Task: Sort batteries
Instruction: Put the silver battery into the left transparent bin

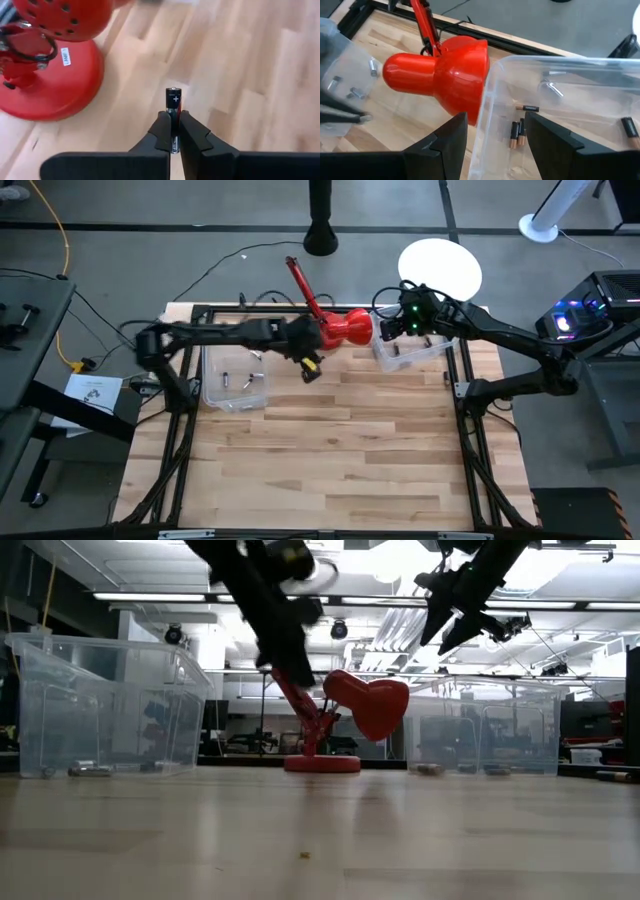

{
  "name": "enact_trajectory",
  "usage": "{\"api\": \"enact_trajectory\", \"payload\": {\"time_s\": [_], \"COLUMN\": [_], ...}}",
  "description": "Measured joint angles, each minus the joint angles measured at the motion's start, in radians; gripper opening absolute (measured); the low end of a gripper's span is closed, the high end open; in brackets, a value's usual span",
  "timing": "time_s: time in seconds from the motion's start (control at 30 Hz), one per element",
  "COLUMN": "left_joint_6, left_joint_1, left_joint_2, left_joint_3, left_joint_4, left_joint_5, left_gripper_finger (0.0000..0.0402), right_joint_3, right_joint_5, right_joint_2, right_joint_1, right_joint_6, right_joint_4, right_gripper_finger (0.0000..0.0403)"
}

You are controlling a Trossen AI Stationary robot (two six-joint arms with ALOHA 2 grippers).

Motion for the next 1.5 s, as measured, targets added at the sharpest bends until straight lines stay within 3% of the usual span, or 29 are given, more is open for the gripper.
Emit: {"api": "enact_trajectory", "payload": {"time_s": [0.13, 0.3, 0.47, 0.67, 0.87, 1.03, 1.3, 1.4, 1.5], "left_joint_6": [-0.076, -0.247, -0.469, -0.596, -0.587, -0.514, -0.4, -0.367, -0.349], "left_joint_1": [-0.047, -0.135, -0.197, -0.206, -0.206, -0.204, -0.189, -0.181, -0.17], "left_joint_2": [-0.199, -0.403, -0.534, -0.586, -0.585, -0.581, -0.581, -0.581, -0.581], "left_joint_3": [-0.028, -0.093, -0.169, -0.271, -0.318, -0.32, -0.32, -0.32, -0.32], "left_joint_4": [-0.018, -0.205, -0.427, -0.416, -0.267, -0.134, 0.056, 0.091, 0.099], "left_joint_5": [-0.027, -0.303, -0.456, -0.418, -0.394, -0.392, -0.369, -0.366, -0.363], "left_gripper_finger": [0.0004, 0.0004, 0.0003, 0.0001, 0.0001, 0.0, 0.0, 0.0, 0.0], "right_joint_3": [0.0, 0.001, 0.001, 0.001, 0.001, -0.065, -0.36, -0.465, -0.481], "right_joint_5": [-0.012, -0.034, -0.038, -0.145, -0.219, -0.247, -0.382, -0.476, -0.506], "right_joint_2": [0.0, 0.0, 0.0, -0.003, 0.0, 0.0, 0.0, 0.001, 0.028], "right_joint_1": [0.0, 0.0, 0.0, 0.021, 0.169, 0.377, 0.727, 0.82, 0.884], "right_joint_6": [-0.006, -0.006, -0.012, -0.086, -0.095, 0.151, 0.713, 0.827, 0.868], "right_joint_4": [0.022, 0.042, 0.065, 0.027, -0.154, -0.35, -0.364, -0.383, -0.366], "right_gripper_finger": [0.0193, 0.0193, 0.0193, 0.0193, 0.0193, 0.0193, 0.0189, 0.0158, 0.0096]}}
